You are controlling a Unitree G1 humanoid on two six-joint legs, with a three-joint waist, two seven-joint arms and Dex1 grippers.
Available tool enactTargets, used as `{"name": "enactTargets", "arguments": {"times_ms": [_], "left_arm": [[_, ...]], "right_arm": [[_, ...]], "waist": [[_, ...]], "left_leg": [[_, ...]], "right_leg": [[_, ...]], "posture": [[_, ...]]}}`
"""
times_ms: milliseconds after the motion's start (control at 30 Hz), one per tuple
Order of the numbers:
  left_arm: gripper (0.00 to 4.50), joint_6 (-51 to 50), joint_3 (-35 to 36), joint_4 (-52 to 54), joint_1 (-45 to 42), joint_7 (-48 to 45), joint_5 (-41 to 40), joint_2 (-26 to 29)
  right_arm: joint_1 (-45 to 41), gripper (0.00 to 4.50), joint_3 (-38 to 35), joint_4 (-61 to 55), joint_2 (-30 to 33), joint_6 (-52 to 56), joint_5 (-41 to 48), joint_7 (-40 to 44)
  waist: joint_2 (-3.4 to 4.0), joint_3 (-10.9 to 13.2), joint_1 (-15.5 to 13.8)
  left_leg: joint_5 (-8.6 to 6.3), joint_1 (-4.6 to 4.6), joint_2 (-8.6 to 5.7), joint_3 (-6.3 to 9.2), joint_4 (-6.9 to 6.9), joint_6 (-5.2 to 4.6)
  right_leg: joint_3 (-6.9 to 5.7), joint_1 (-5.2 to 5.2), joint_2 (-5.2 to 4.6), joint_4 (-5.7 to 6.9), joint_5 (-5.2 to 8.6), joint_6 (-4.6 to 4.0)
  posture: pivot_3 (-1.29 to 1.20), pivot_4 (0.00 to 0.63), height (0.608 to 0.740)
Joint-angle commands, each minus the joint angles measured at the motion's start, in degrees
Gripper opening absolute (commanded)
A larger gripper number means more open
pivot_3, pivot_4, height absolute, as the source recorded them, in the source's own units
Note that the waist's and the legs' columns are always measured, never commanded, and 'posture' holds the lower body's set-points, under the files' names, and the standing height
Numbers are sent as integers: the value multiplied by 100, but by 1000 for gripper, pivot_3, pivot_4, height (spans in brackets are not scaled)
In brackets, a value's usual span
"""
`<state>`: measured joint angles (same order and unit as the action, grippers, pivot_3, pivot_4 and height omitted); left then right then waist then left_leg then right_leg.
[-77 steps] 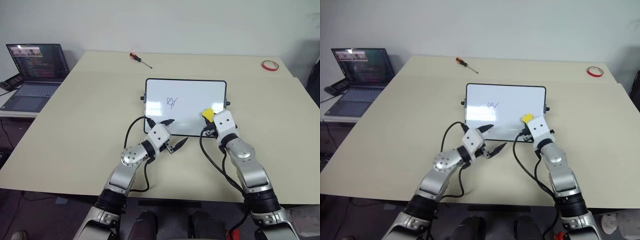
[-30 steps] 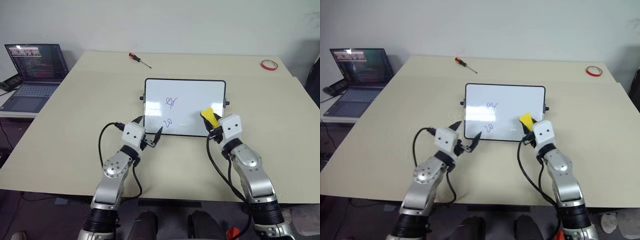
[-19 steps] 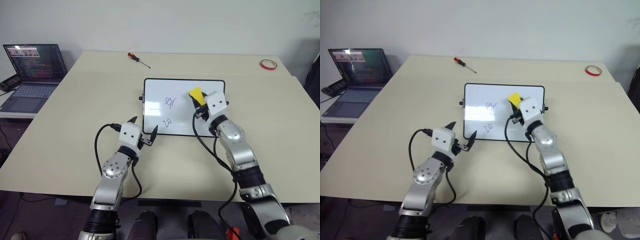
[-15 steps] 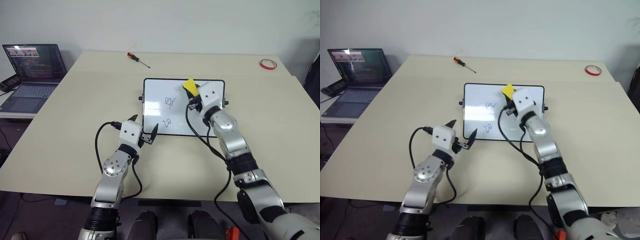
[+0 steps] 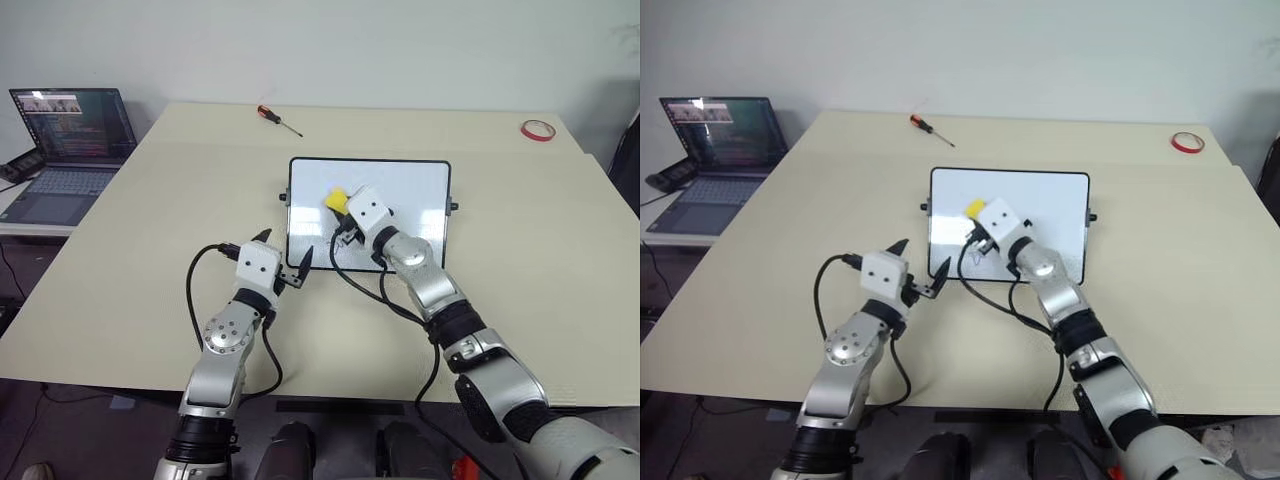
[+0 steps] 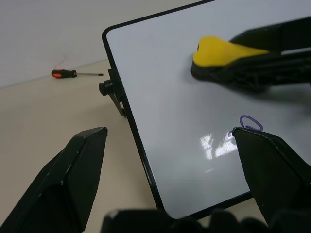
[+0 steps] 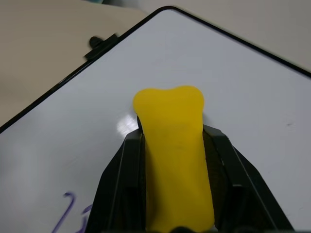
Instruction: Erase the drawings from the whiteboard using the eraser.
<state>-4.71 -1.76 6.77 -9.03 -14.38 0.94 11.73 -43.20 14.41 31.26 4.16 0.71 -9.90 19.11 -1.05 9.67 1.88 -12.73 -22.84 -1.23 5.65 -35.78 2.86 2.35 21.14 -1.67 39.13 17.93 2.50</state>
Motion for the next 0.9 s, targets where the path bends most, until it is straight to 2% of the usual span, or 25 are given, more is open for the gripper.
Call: {"name": "enactTargets", "arguments": {"times_ms": [33,100,300,433,600,900], "left_arm": [[4500,41,47,301,7,44,0,35],[4500,48,35,272,-11,41,-1,31],[4500,86,-31,126,-124,-18,-26,5],[4500,100,-80,75,-165,-55,-33,-23],[4500,100,-89,46,-183,-59,-38,-31],[4500,91,-87,86,-127,2,-25,-47]], "right_arm": [[283,1219,85,-304,101,301,-20,232],[214,1219,1,-281,132,339,-68,101],[-439,1219,-327,357,284,108,-334,-985],[-648,1219,-341,568,262,-51,-376,-1333],[-607,1219,-170,542,100,-59,-339,-1121],[-314,1219,570,216,1,-307,-624,-209]], "waist": [[0,0,-1],[0,0,-1],[0,0,-35],[0,0,-37],[0,0,-2],[1,1,30]], "left_leg": [[0,0,0,0,0,0],[0,0,0,0,-1,0],[2,0,-1,9,-3,2],[2,-2,-4,10,-6,2],[2,-3,0,3,-2,2],[2,-2,5,0,-2,1]], "right_leg": [[0,0,0,0,0,0],[0,1,0,0,-1,0],[-8,-2,1,1,-11,-2],[-9,-5,0,-3,-13,0],[-3,1,2,-3,-13,-1],[1,4,7,-2,-13,-1]], "posture": [[0,150,740],[0,150,740],[0,150,740],[0,150,740],[0,150,740],[0,150,740]]}}
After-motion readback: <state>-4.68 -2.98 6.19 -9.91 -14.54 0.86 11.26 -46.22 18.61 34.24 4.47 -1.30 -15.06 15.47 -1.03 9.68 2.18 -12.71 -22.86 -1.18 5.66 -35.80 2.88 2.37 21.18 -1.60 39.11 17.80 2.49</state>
